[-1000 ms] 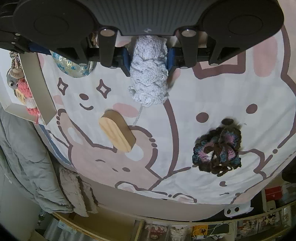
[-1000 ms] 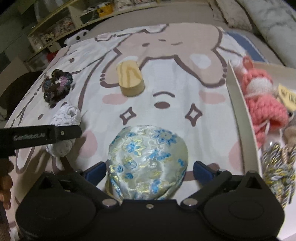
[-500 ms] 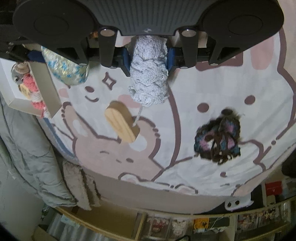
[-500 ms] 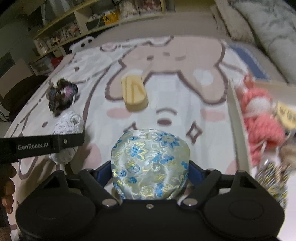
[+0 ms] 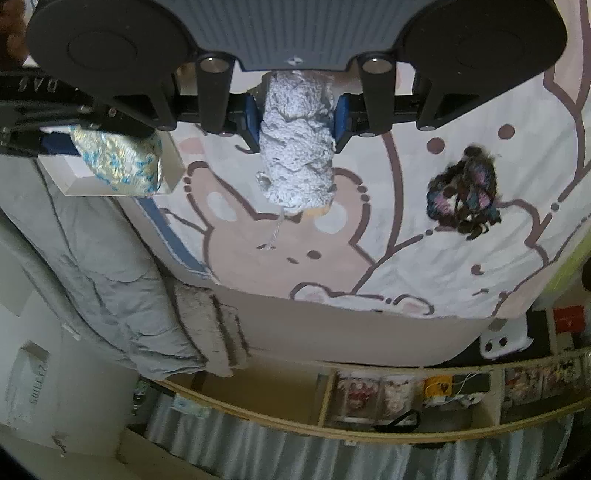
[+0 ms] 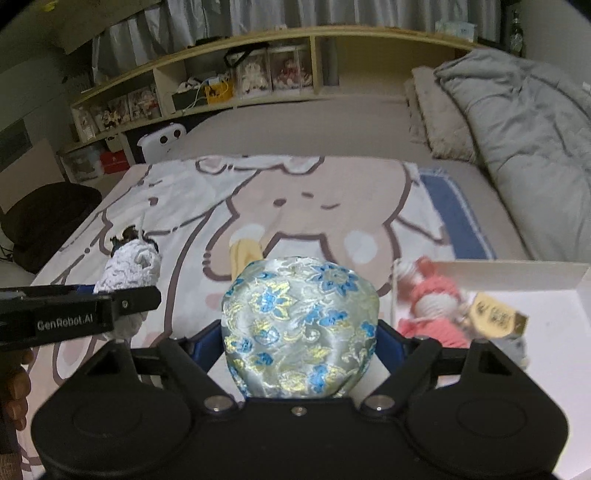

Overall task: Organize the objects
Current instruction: 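Carry the white crochet piece and floral pouch into the white box with both tools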

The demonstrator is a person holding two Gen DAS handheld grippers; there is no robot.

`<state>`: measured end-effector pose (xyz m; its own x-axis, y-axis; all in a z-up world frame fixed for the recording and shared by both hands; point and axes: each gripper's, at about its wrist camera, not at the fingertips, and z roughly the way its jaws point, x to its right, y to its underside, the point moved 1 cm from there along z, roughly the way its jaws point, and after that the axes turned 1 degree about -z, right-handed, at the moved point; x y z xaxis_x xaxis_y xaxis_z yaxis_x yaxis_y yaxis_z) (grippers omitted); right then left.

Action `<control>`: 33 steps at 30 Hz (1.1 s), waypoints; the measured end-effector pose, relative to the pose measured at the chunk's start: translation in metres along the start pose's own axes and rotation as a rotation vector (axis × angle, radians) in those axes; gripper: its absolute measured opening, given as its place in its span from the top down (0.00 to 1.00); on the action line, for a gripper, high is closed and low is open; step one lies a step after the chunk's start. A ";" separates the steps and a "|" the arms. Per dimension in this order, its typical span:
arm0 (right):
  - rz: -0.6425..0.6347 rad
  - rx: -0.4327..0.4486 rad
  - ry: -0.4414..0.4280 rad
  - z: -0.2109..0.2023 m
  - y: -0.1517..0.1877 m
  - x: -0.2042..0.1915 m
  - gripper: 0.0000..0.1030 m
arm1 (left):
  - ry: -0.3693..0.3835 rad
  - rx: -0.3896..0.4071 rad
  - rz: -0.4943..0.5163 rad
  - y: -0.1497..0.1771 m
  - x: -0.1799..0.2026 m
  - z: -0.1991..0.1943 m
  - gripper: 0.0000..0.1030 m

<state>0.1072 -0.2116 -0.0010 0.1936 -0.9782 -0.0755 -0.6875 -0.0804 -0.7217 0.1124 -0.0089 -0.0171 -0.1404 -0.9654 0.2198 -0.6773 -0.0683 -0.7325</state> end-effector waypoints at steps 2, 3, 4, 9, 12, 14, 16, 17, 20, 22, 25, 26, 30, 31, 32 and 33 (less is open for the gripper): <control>0.004 0.006 0.002 -0.009 -0.003 0.007 0.18 | 0.008 0.000 0.005 -0.002 0.005 -0.003 0.61; 0.004 0.009 0.004 -0.013 -0.005 0.011 0.18 | 0.013 0.000 0.005 -0.003 0.008 -0.004 0.61; 0.004 0.011 0.008 -0.017 -0.006 0.017 0.18 | 0.018 -0.001 0.005 -0.004 0.010 -0.005 0.61; 0.008 0.032 0.041 -0.042 -0.014 0.048 0.18 | 0.043 0.008 0.027 -0.010 0.033 -0.009 0.61; 0.012 0.048 0.068 -0.059 -0.018 0.071 0.18 | 0.070 0.005 0.041 -0.010 0.052 -0.008 0.61; 0.011 0.061 0.092 -0.069 -0.021 0.087 0.18 | 0.092 0.000 0.043 -0.009 0.066 -0.006 0.61; 0.009 0.073 0.117 -0.078 -0.022 0.102 0.18 | 0.113 -0.006 0.047 -0.009 0.081 -0.002 0.61; 0.009 0.079 0.131 -0.083 -0.022 0.110 0.18 | 0.125 -0.009 0.052 -0.009 0.090 -0.001 0.61; 0.011 0.092 0.164 -0.093 -0.022 0.131 0.18 | 0.161 -0.012 0.067 -0.009 0.117 0.003 0.61; 0.013 0.098 0.180 -0.099 -0.019 0.144 0.18 | 0.182 -0.012 0.080 -0.009 0.135 0.005 0.61; 0.018 0.104 0.202 -0.105 -0.013 0.166 0.18 | 0.221 -0.010 0.098 -0.009 0.165 0.008 0.61; 0.021 0.107 0.205 -0.107 -0.011 0.173 0.18 | 0.232 -0.012 0.103 -0.008 0.175 0.009 0.61; 0.026 0.106 0.215 -0.111 0.004 0.203 0.18 | 0.269 -0.030 0.125 0.001 0.212 0.018 0.61; 0.022 0.101 0.222 -0.111 0.007 0.209 0.18 | 0.277 -0.038 0.128 0.005 0.219 0.020 0.61; 0.014 0.093 0.233 -0.111 0.012 0.216 0.18 | 0.286 -0.048 0.131 0.009 0.228 0.024 0.61; 0.007 0.087 0.241 -0.111 0.018 0.222 0.18 | 0.293 -0.058 0.133 0.013 0.235 0.028 0.61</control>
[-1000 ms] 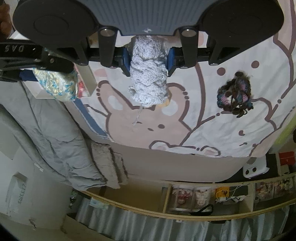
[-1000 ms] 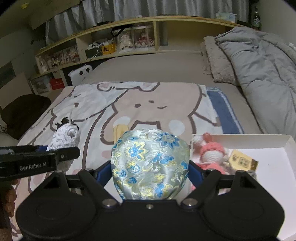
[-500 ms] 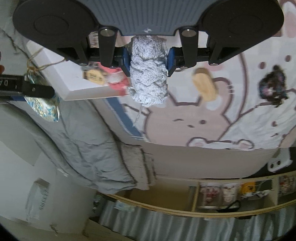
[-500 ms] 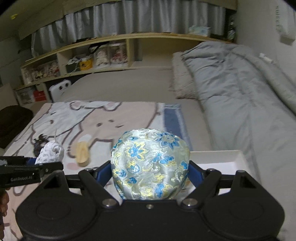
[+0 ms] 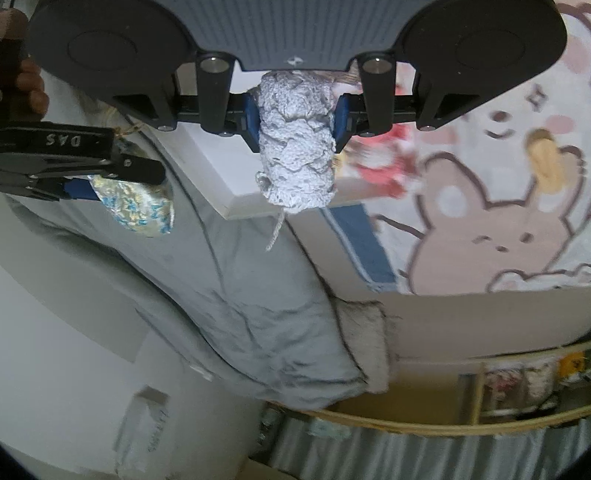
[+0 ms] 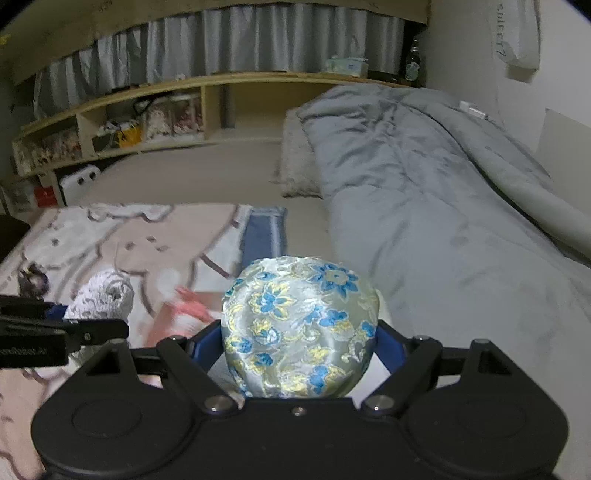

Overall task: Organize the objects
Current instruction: 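Carry the white crochet piece and floral pouch into the white box with both tools, then open both tools to release the crochet piece and pouch in the box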

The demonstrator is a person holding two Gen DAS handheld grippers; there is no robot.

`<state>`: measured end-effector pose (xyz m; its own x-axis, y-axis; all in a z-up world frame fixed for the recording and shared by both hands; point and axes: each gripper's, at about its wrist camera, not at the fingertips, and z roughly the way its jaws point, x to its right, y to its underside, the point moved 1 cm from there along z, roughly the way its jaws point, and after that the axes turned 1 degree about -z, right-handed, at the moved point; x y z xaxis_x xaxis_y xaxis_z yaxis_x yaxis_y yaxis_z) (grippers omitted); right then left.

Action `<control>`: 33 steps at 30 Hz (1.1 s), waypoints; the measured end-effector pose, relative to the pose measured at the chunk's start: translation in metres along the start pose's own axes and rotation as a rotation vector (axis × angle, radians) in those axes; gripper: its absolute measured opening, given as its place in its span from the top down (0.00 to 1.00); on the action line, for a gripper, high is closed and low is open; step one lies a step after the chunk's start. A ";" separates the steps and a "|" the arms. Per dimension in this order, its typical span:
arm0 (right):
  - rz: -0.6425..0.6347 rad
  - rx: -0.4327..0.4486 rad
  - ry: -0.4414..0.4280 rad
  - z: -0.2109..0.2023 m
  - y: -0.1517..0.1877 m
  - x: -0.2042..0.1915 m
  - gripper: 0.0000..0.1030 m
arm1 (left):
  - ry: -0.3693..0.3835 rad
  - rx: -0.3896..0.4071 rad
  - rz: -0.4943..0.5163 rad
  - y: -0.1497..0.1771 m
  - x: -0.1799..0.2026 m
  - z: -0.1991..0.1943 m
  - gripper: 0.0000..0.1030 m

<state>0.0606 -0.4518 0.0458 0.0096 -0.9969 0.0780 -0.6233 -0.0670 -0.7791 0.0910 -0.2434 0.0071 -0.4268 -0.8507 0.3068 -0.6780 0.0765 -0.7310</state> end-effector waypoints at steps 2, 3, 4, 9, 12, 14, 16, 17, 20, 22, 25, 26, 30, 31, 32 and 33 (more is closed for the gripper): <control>-0.019 -0.017 0.015 0.004 0.010 0.012 0.18 | 0.014 -0.021 0.002 0.007 0.012 0.012 0.61; -0.028 -0.023 0.021 0.006 0.014 0.017 0.18 | 0.018 -0.030 0.004 0.011 0.017 0.018 0.61; -0.036 -0.028 0.022 0.008 0.019 0.022 0.18 | 0.023 -0.039 0.005 0.014 0.022 0.024 0.61; -0.057 -0.064 -0.025 0.026 0.048 0.036 0.18 | 0.042 -0.097 0.000 0.033 0.039 0.054 0.61; -0.066 -0.087 -0.068 0.038 0.061 0.037 0.18 | 0.040 -0.132 -0.014 0.044 0.043 0.067 0.61; -0.062 -0.105 -0.094 0.047 0.069 0.039 0.18 | 0.035 -0.152 -0.033 0.051 0.043 0.075 0.61; -0.054 -0.123 -0.107 0.053 0.075 0.040 0.18 | 0.025 -0.170 -0.049 0.056 0.041 0.083 0.61; -0.050 -0.130 -0.114 0.057 0.078 0.041 0.18 | 0.019 -0.176 -0.055 0.058 0.040 0.086 0.61; -0.051 -0.150 -0.134 0.065 0.084 0.042 0.18 | 0.006 -0.190 -0.073 0.064 0.039 0.094 0.61; -0.065 -0.155 -0.145 0.067 0.088 0.043 0.18 | 0.001 -0.199 -0.091 0.068 0.039 0.100 0.61; -0.047 -0.172 -0.147 0.070 0.092 0.046 0.16 | 0.006 -0.208 -0.120 0.073 0.041 0.107 0.61; -0.029 -0.175 -0.147 0.069 0.093 0.050 0.12 | 0.010 -0.213 -0.127 0.075 0.042 0.109 0.61; 0.058 -0.169 -0.175 0.061 0.092 0.063 0.09 | 0.011 -0.233 -0.117 0.084 0.050 0.114 0.61; 0.068 -0.167 -0.174 0.059 0.091 0.064 0.09 | 0.008 -0.236 -0.120 0.085 0.051 0.116 0.61; 0.070 -0.163 -0.170 0.057 0.090 0.065 0.09 | 0.005 -0.240 -0.126 0.087 0.052 0.117 0.61; 0.067 -0.161 -0.166 0.055 0.090 0.065 0.09 | 0.001 -0.243 -0.135 0.088 0.052 0.118 0.61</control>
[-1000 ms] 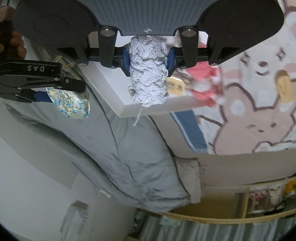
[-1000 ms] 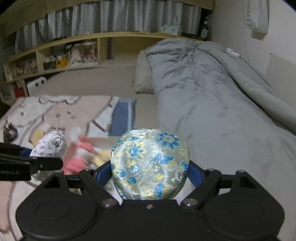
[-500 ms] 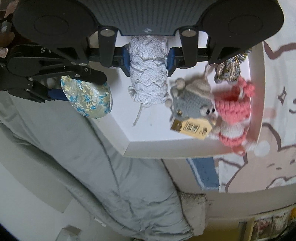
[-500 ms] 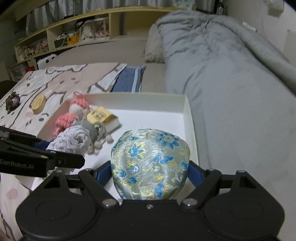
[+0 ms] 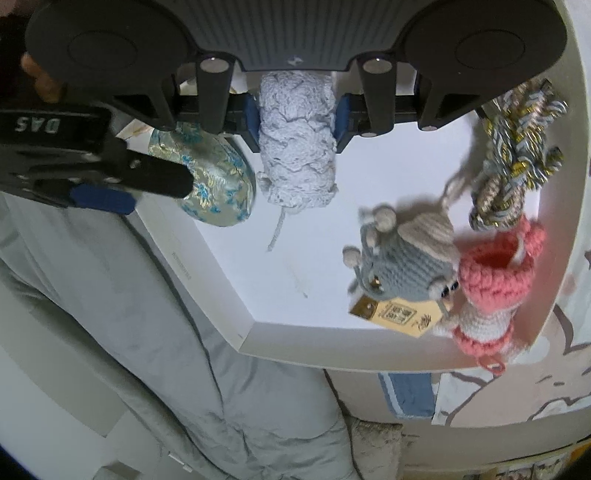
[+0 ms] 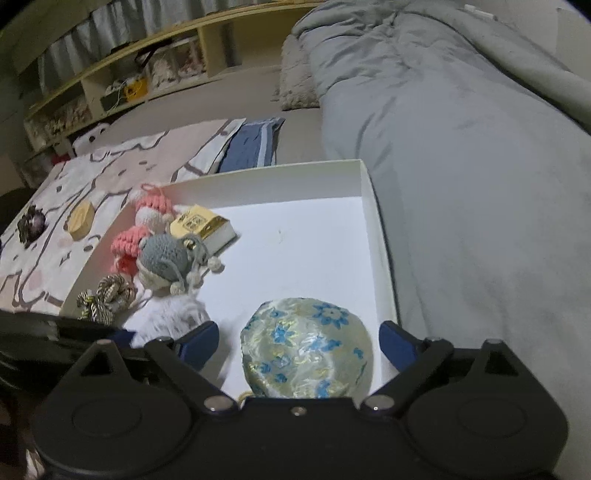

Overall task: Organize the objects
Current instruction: 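Open both tools to release the crochet piece and pouch in the box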

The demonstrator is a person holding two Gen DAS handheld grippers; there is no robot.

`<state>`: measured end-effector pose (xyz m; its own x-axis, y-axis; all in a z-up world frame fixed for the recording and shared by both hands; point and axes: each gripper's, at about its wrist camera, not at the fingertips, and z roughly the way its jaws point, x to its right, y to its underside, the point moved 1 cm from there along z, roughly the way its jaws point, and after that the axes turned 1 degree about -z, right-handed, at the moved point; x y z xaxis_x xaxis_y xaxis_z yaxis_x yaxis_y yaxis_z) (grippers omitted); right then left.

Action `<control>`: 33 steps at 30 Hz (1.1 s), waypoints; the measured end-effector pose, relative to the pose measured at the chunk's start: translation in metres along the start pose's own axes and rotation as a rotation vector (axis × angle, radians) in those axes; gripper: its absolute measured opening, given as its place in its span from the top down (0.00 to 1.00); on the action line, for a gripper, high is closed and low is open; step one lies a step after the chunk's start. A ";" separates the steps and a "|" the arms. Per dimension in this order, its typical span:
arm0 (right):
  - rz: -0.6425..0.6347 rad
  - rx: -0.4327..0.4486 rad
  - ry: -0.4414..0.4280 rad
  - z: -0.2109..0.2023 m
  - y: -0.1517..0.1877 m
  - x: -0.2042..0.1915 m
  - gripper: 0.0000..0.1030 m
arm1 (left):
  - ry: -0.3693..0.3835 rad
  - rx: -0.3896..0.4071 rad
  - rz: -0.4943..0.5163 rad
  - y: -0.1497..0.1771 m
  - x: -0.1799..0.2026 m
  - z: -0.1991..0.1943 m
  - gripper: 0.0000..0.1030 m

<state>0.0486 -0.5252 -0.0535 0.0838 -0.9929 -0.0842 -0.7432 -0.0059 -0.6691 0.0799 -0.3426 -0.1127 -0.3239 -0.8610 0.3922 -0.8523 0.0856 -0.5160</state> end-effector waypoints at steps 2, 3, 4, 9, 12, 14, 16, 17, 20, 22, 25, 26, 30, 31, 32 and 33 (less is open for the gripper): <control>-0.005 -0.003 0.004 -0.003 0.000 -0.001 0.09 | -0.002 -0.001 -0.014 0.001 0.000 0.001 0.57; -0.007 -0.007 0.004 -0.004 0.000 -0.002 0.09 | 0.001 0.001 -0.020 0.001 0.001 0.000 0.47; -0.008 -0.009 0.003 -0.005 0.000 -0.002 0.09 | 0.002 0.002 -0.027 0.000 0.001 0.000 0.42; 0.013 -0.007 0.010 -0.010 0.001 0.000 0.09 | 0.001 0.004 -0.010 -0.003 0.002 -0.007 0.39; 0.028 -0.010 0.015 -0.012 0.003 -0.001 0.09 | -0.003 0.005 -0.003 -0.005 0.001 -0.012 0.38; 0.032 -0.009 0.015 -0.014 0.004 -0.001 0.09 | -0.005 0.008 0.000 -0.005 0.000 -0.015 0.38; 0.039 -0.007 0.019 -0.016 0.004 -0.002 0.09 | -0.010 0.010 0.002 -0.006 -0.001 -0.019 0.38; 0.044 -0.007 0.020 -0.017 0.004 -0.002 0.09 | -0.011 0.011 0.003 -0.006 -0.002 -0.021 0.38; 0.058 -0.002 0.024 -0.021 0.005 -0.003 0.09 | -0.020 0.016 0.009 -0.006 -0.004 -0.028 0.38; 0.065 0.004 0.029 -0.024 0.004 -0.004 0.09 | -0.021 0.020 0.013 -0.007 -0.006 -0.034 0.37; 0.079 0.017 0.037 -0.031 0.002 -0.004 0.09 | -0.020 0.023 0.017 -0.007 -0.007 -0.043 0.33; 0.083 0.021 0.040 -0.034 0.001 -0.004 0.09 | -0.021 0.025 0.020 -0.007 -0.007 -0.046 0.31; 0.093 0.039 0.051 -0.045 0.000 -0.006 0.09 | -0.035 0.031 0.043 -0.008 -0.008 -0.059 0.26; 0.095 0.044 0.055 -0.048 0.000 -0.007 0.09 | -0.039 0.035 0.049 -0.008 -0.009 -0.063 0.25; 0.098 0.049 0.058 -0.050 -0.001 -0.008 0.09 | -0.043 0.039 0.056 -0.007 -0.009 -0.067 0.24; 0.102 0.053 0.060 -0.053 -0.001 -0.009 0.09 | -0.047 0.042 0.062 -0.007 -0.009 -0.070 0.22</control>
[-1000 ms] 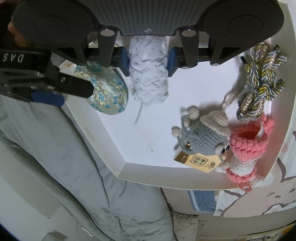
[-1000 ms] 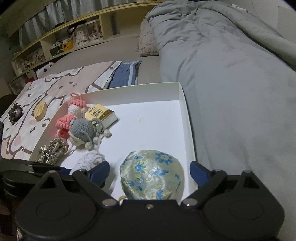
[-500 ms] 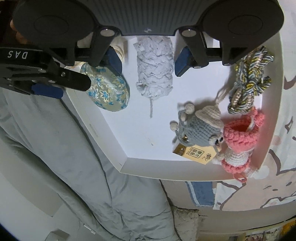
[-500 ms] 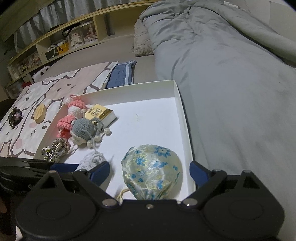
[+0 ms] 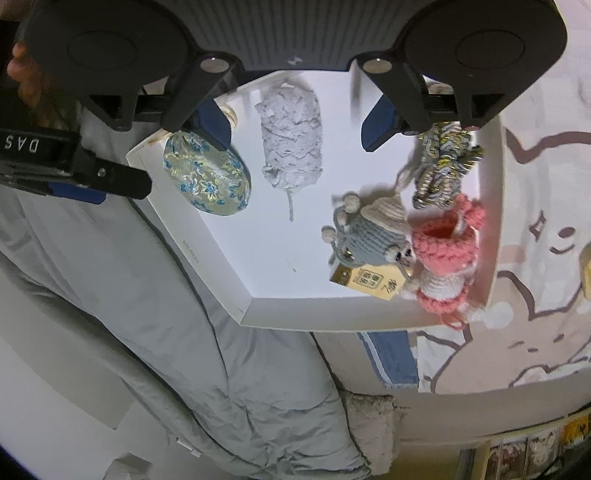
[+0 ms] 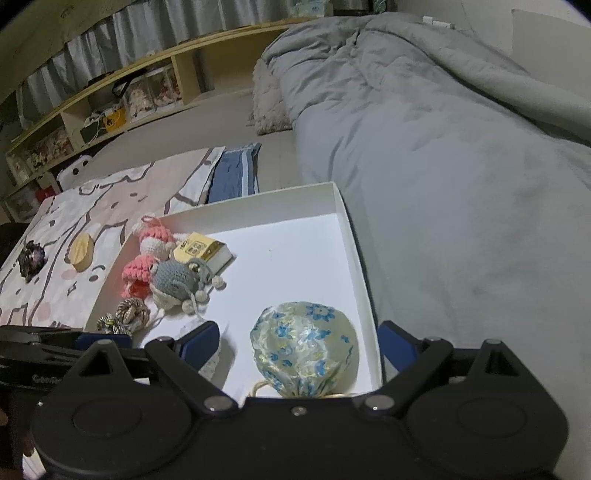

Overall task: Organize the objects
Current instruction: 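Open both tools to release the crochet piece and pouch in the box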

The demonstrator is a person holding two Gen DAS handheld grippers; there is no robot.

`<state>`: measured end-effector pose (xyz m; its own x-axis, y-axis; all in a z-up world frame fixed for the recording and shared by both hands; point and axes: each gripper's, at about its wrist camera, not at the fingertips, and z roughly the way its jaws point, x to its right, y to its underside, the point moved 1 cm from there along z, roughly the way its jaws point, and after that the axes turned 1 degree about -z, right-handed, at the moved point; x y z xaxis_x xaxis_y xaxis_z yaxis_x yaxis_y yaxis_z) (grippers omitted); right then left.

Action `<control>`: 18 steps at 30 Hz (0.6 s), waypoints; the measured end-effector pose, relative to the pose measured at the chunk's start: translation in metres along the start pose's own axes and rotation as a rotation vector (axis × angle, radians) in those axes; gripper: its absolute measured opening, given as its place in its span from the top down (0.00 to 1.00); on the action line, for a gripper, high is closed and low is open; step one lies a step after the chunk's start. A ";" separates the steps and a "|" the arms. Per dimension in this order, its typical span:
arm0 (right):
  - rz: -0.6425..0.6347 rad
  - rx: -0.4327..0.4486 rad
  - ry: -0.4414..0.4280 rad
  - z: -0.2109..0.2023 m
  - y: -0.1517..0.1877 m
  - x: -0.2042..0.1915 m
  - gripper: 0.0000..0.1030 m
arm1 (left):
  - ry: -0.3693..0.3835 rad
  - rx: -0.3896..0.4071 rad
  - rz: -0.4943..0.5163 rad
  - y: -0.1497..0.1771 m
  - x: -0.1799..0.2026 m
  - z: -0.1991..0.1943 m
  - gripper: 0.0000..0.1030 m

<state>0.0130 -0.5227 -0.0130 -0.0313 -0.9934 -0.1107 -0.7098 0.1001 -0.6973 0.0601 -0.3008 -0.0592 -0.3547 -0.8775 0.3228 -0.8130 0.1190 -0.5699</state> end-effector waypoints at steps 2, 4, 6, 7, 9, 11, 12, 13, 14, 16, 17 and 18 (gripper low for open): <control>0.008 0.009 0.005 -0.006 0.000 -0.002 0.09 | -0.009 0.009 0.012 0.000 0.000 -0.007 0.19; 0.017 0.017 0.013 -0.011 0.000 -0.003 0.09 | -0.012 0.019 0.026 0.000 0.000 -0.015 0.17; 0.020 0.025 0.024 -0.016 0.000 -0.004 0.09 | -0.016 0.033 0.037 0.000 0.001 -0.023 0.12; 0.019 0.028 0.033 -0.019 0.000 -0.006 0.09 | -0.020 0.040 0.042 0.000 0.001 -0.027 0.11; 0.016 0.037 0.047 -0.025 0.000 -0.009 0.09 | -0.028 0.051 0.053 0.000 0.002 -0.034 0.07; 0.016 0.047 0.059 -0.033 0.001 -0.012 0.09 | -0.030 0.058 0.062 0.000 0.001 -0.041 0.05; 0.015 0.055 0.064 -0.037 0.001 -0.014 0.09 | -0.030 0.060 0.065 0.000 0.001 -0.044 0.03; 0.015 0.062 0.067 -0.040 0.002 -0.015 0.09 | -0.032 0.063 0.069 0.000 0.000 -0.047 0.03; 0.017 0.067 0.070 -0.044 0.003 -0.017 0.08 | -0.033 0.067 0.076 0.000 0.000 -0.051 0.02; 0.018 0.072 0.074 -0.050 0.005 -0.020 0.07 | -0.041 0.078 0.091 0.001 0.000 -0.057 0.00; 0.018 0.071 0.081 -0.053 0.006 -0.022 0.06 | -0.047 0.084 0.098 0.002 0.000 -0.061 0.00; 0.018 0.072 0.089 -0.055 0.008 -0.024 0.05 | -0.050 0.087 0.103 0.002 0.000 -0.063 0.00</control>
<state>-0.0305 -0.5009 0.0233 -0.1085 -0.9921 -0.0626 -0.6561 0.1188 -0.7453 0.0292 -0.2709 -0.0129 -0.4089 -0.8849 0.2229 -0.7297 0.1704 -0.6622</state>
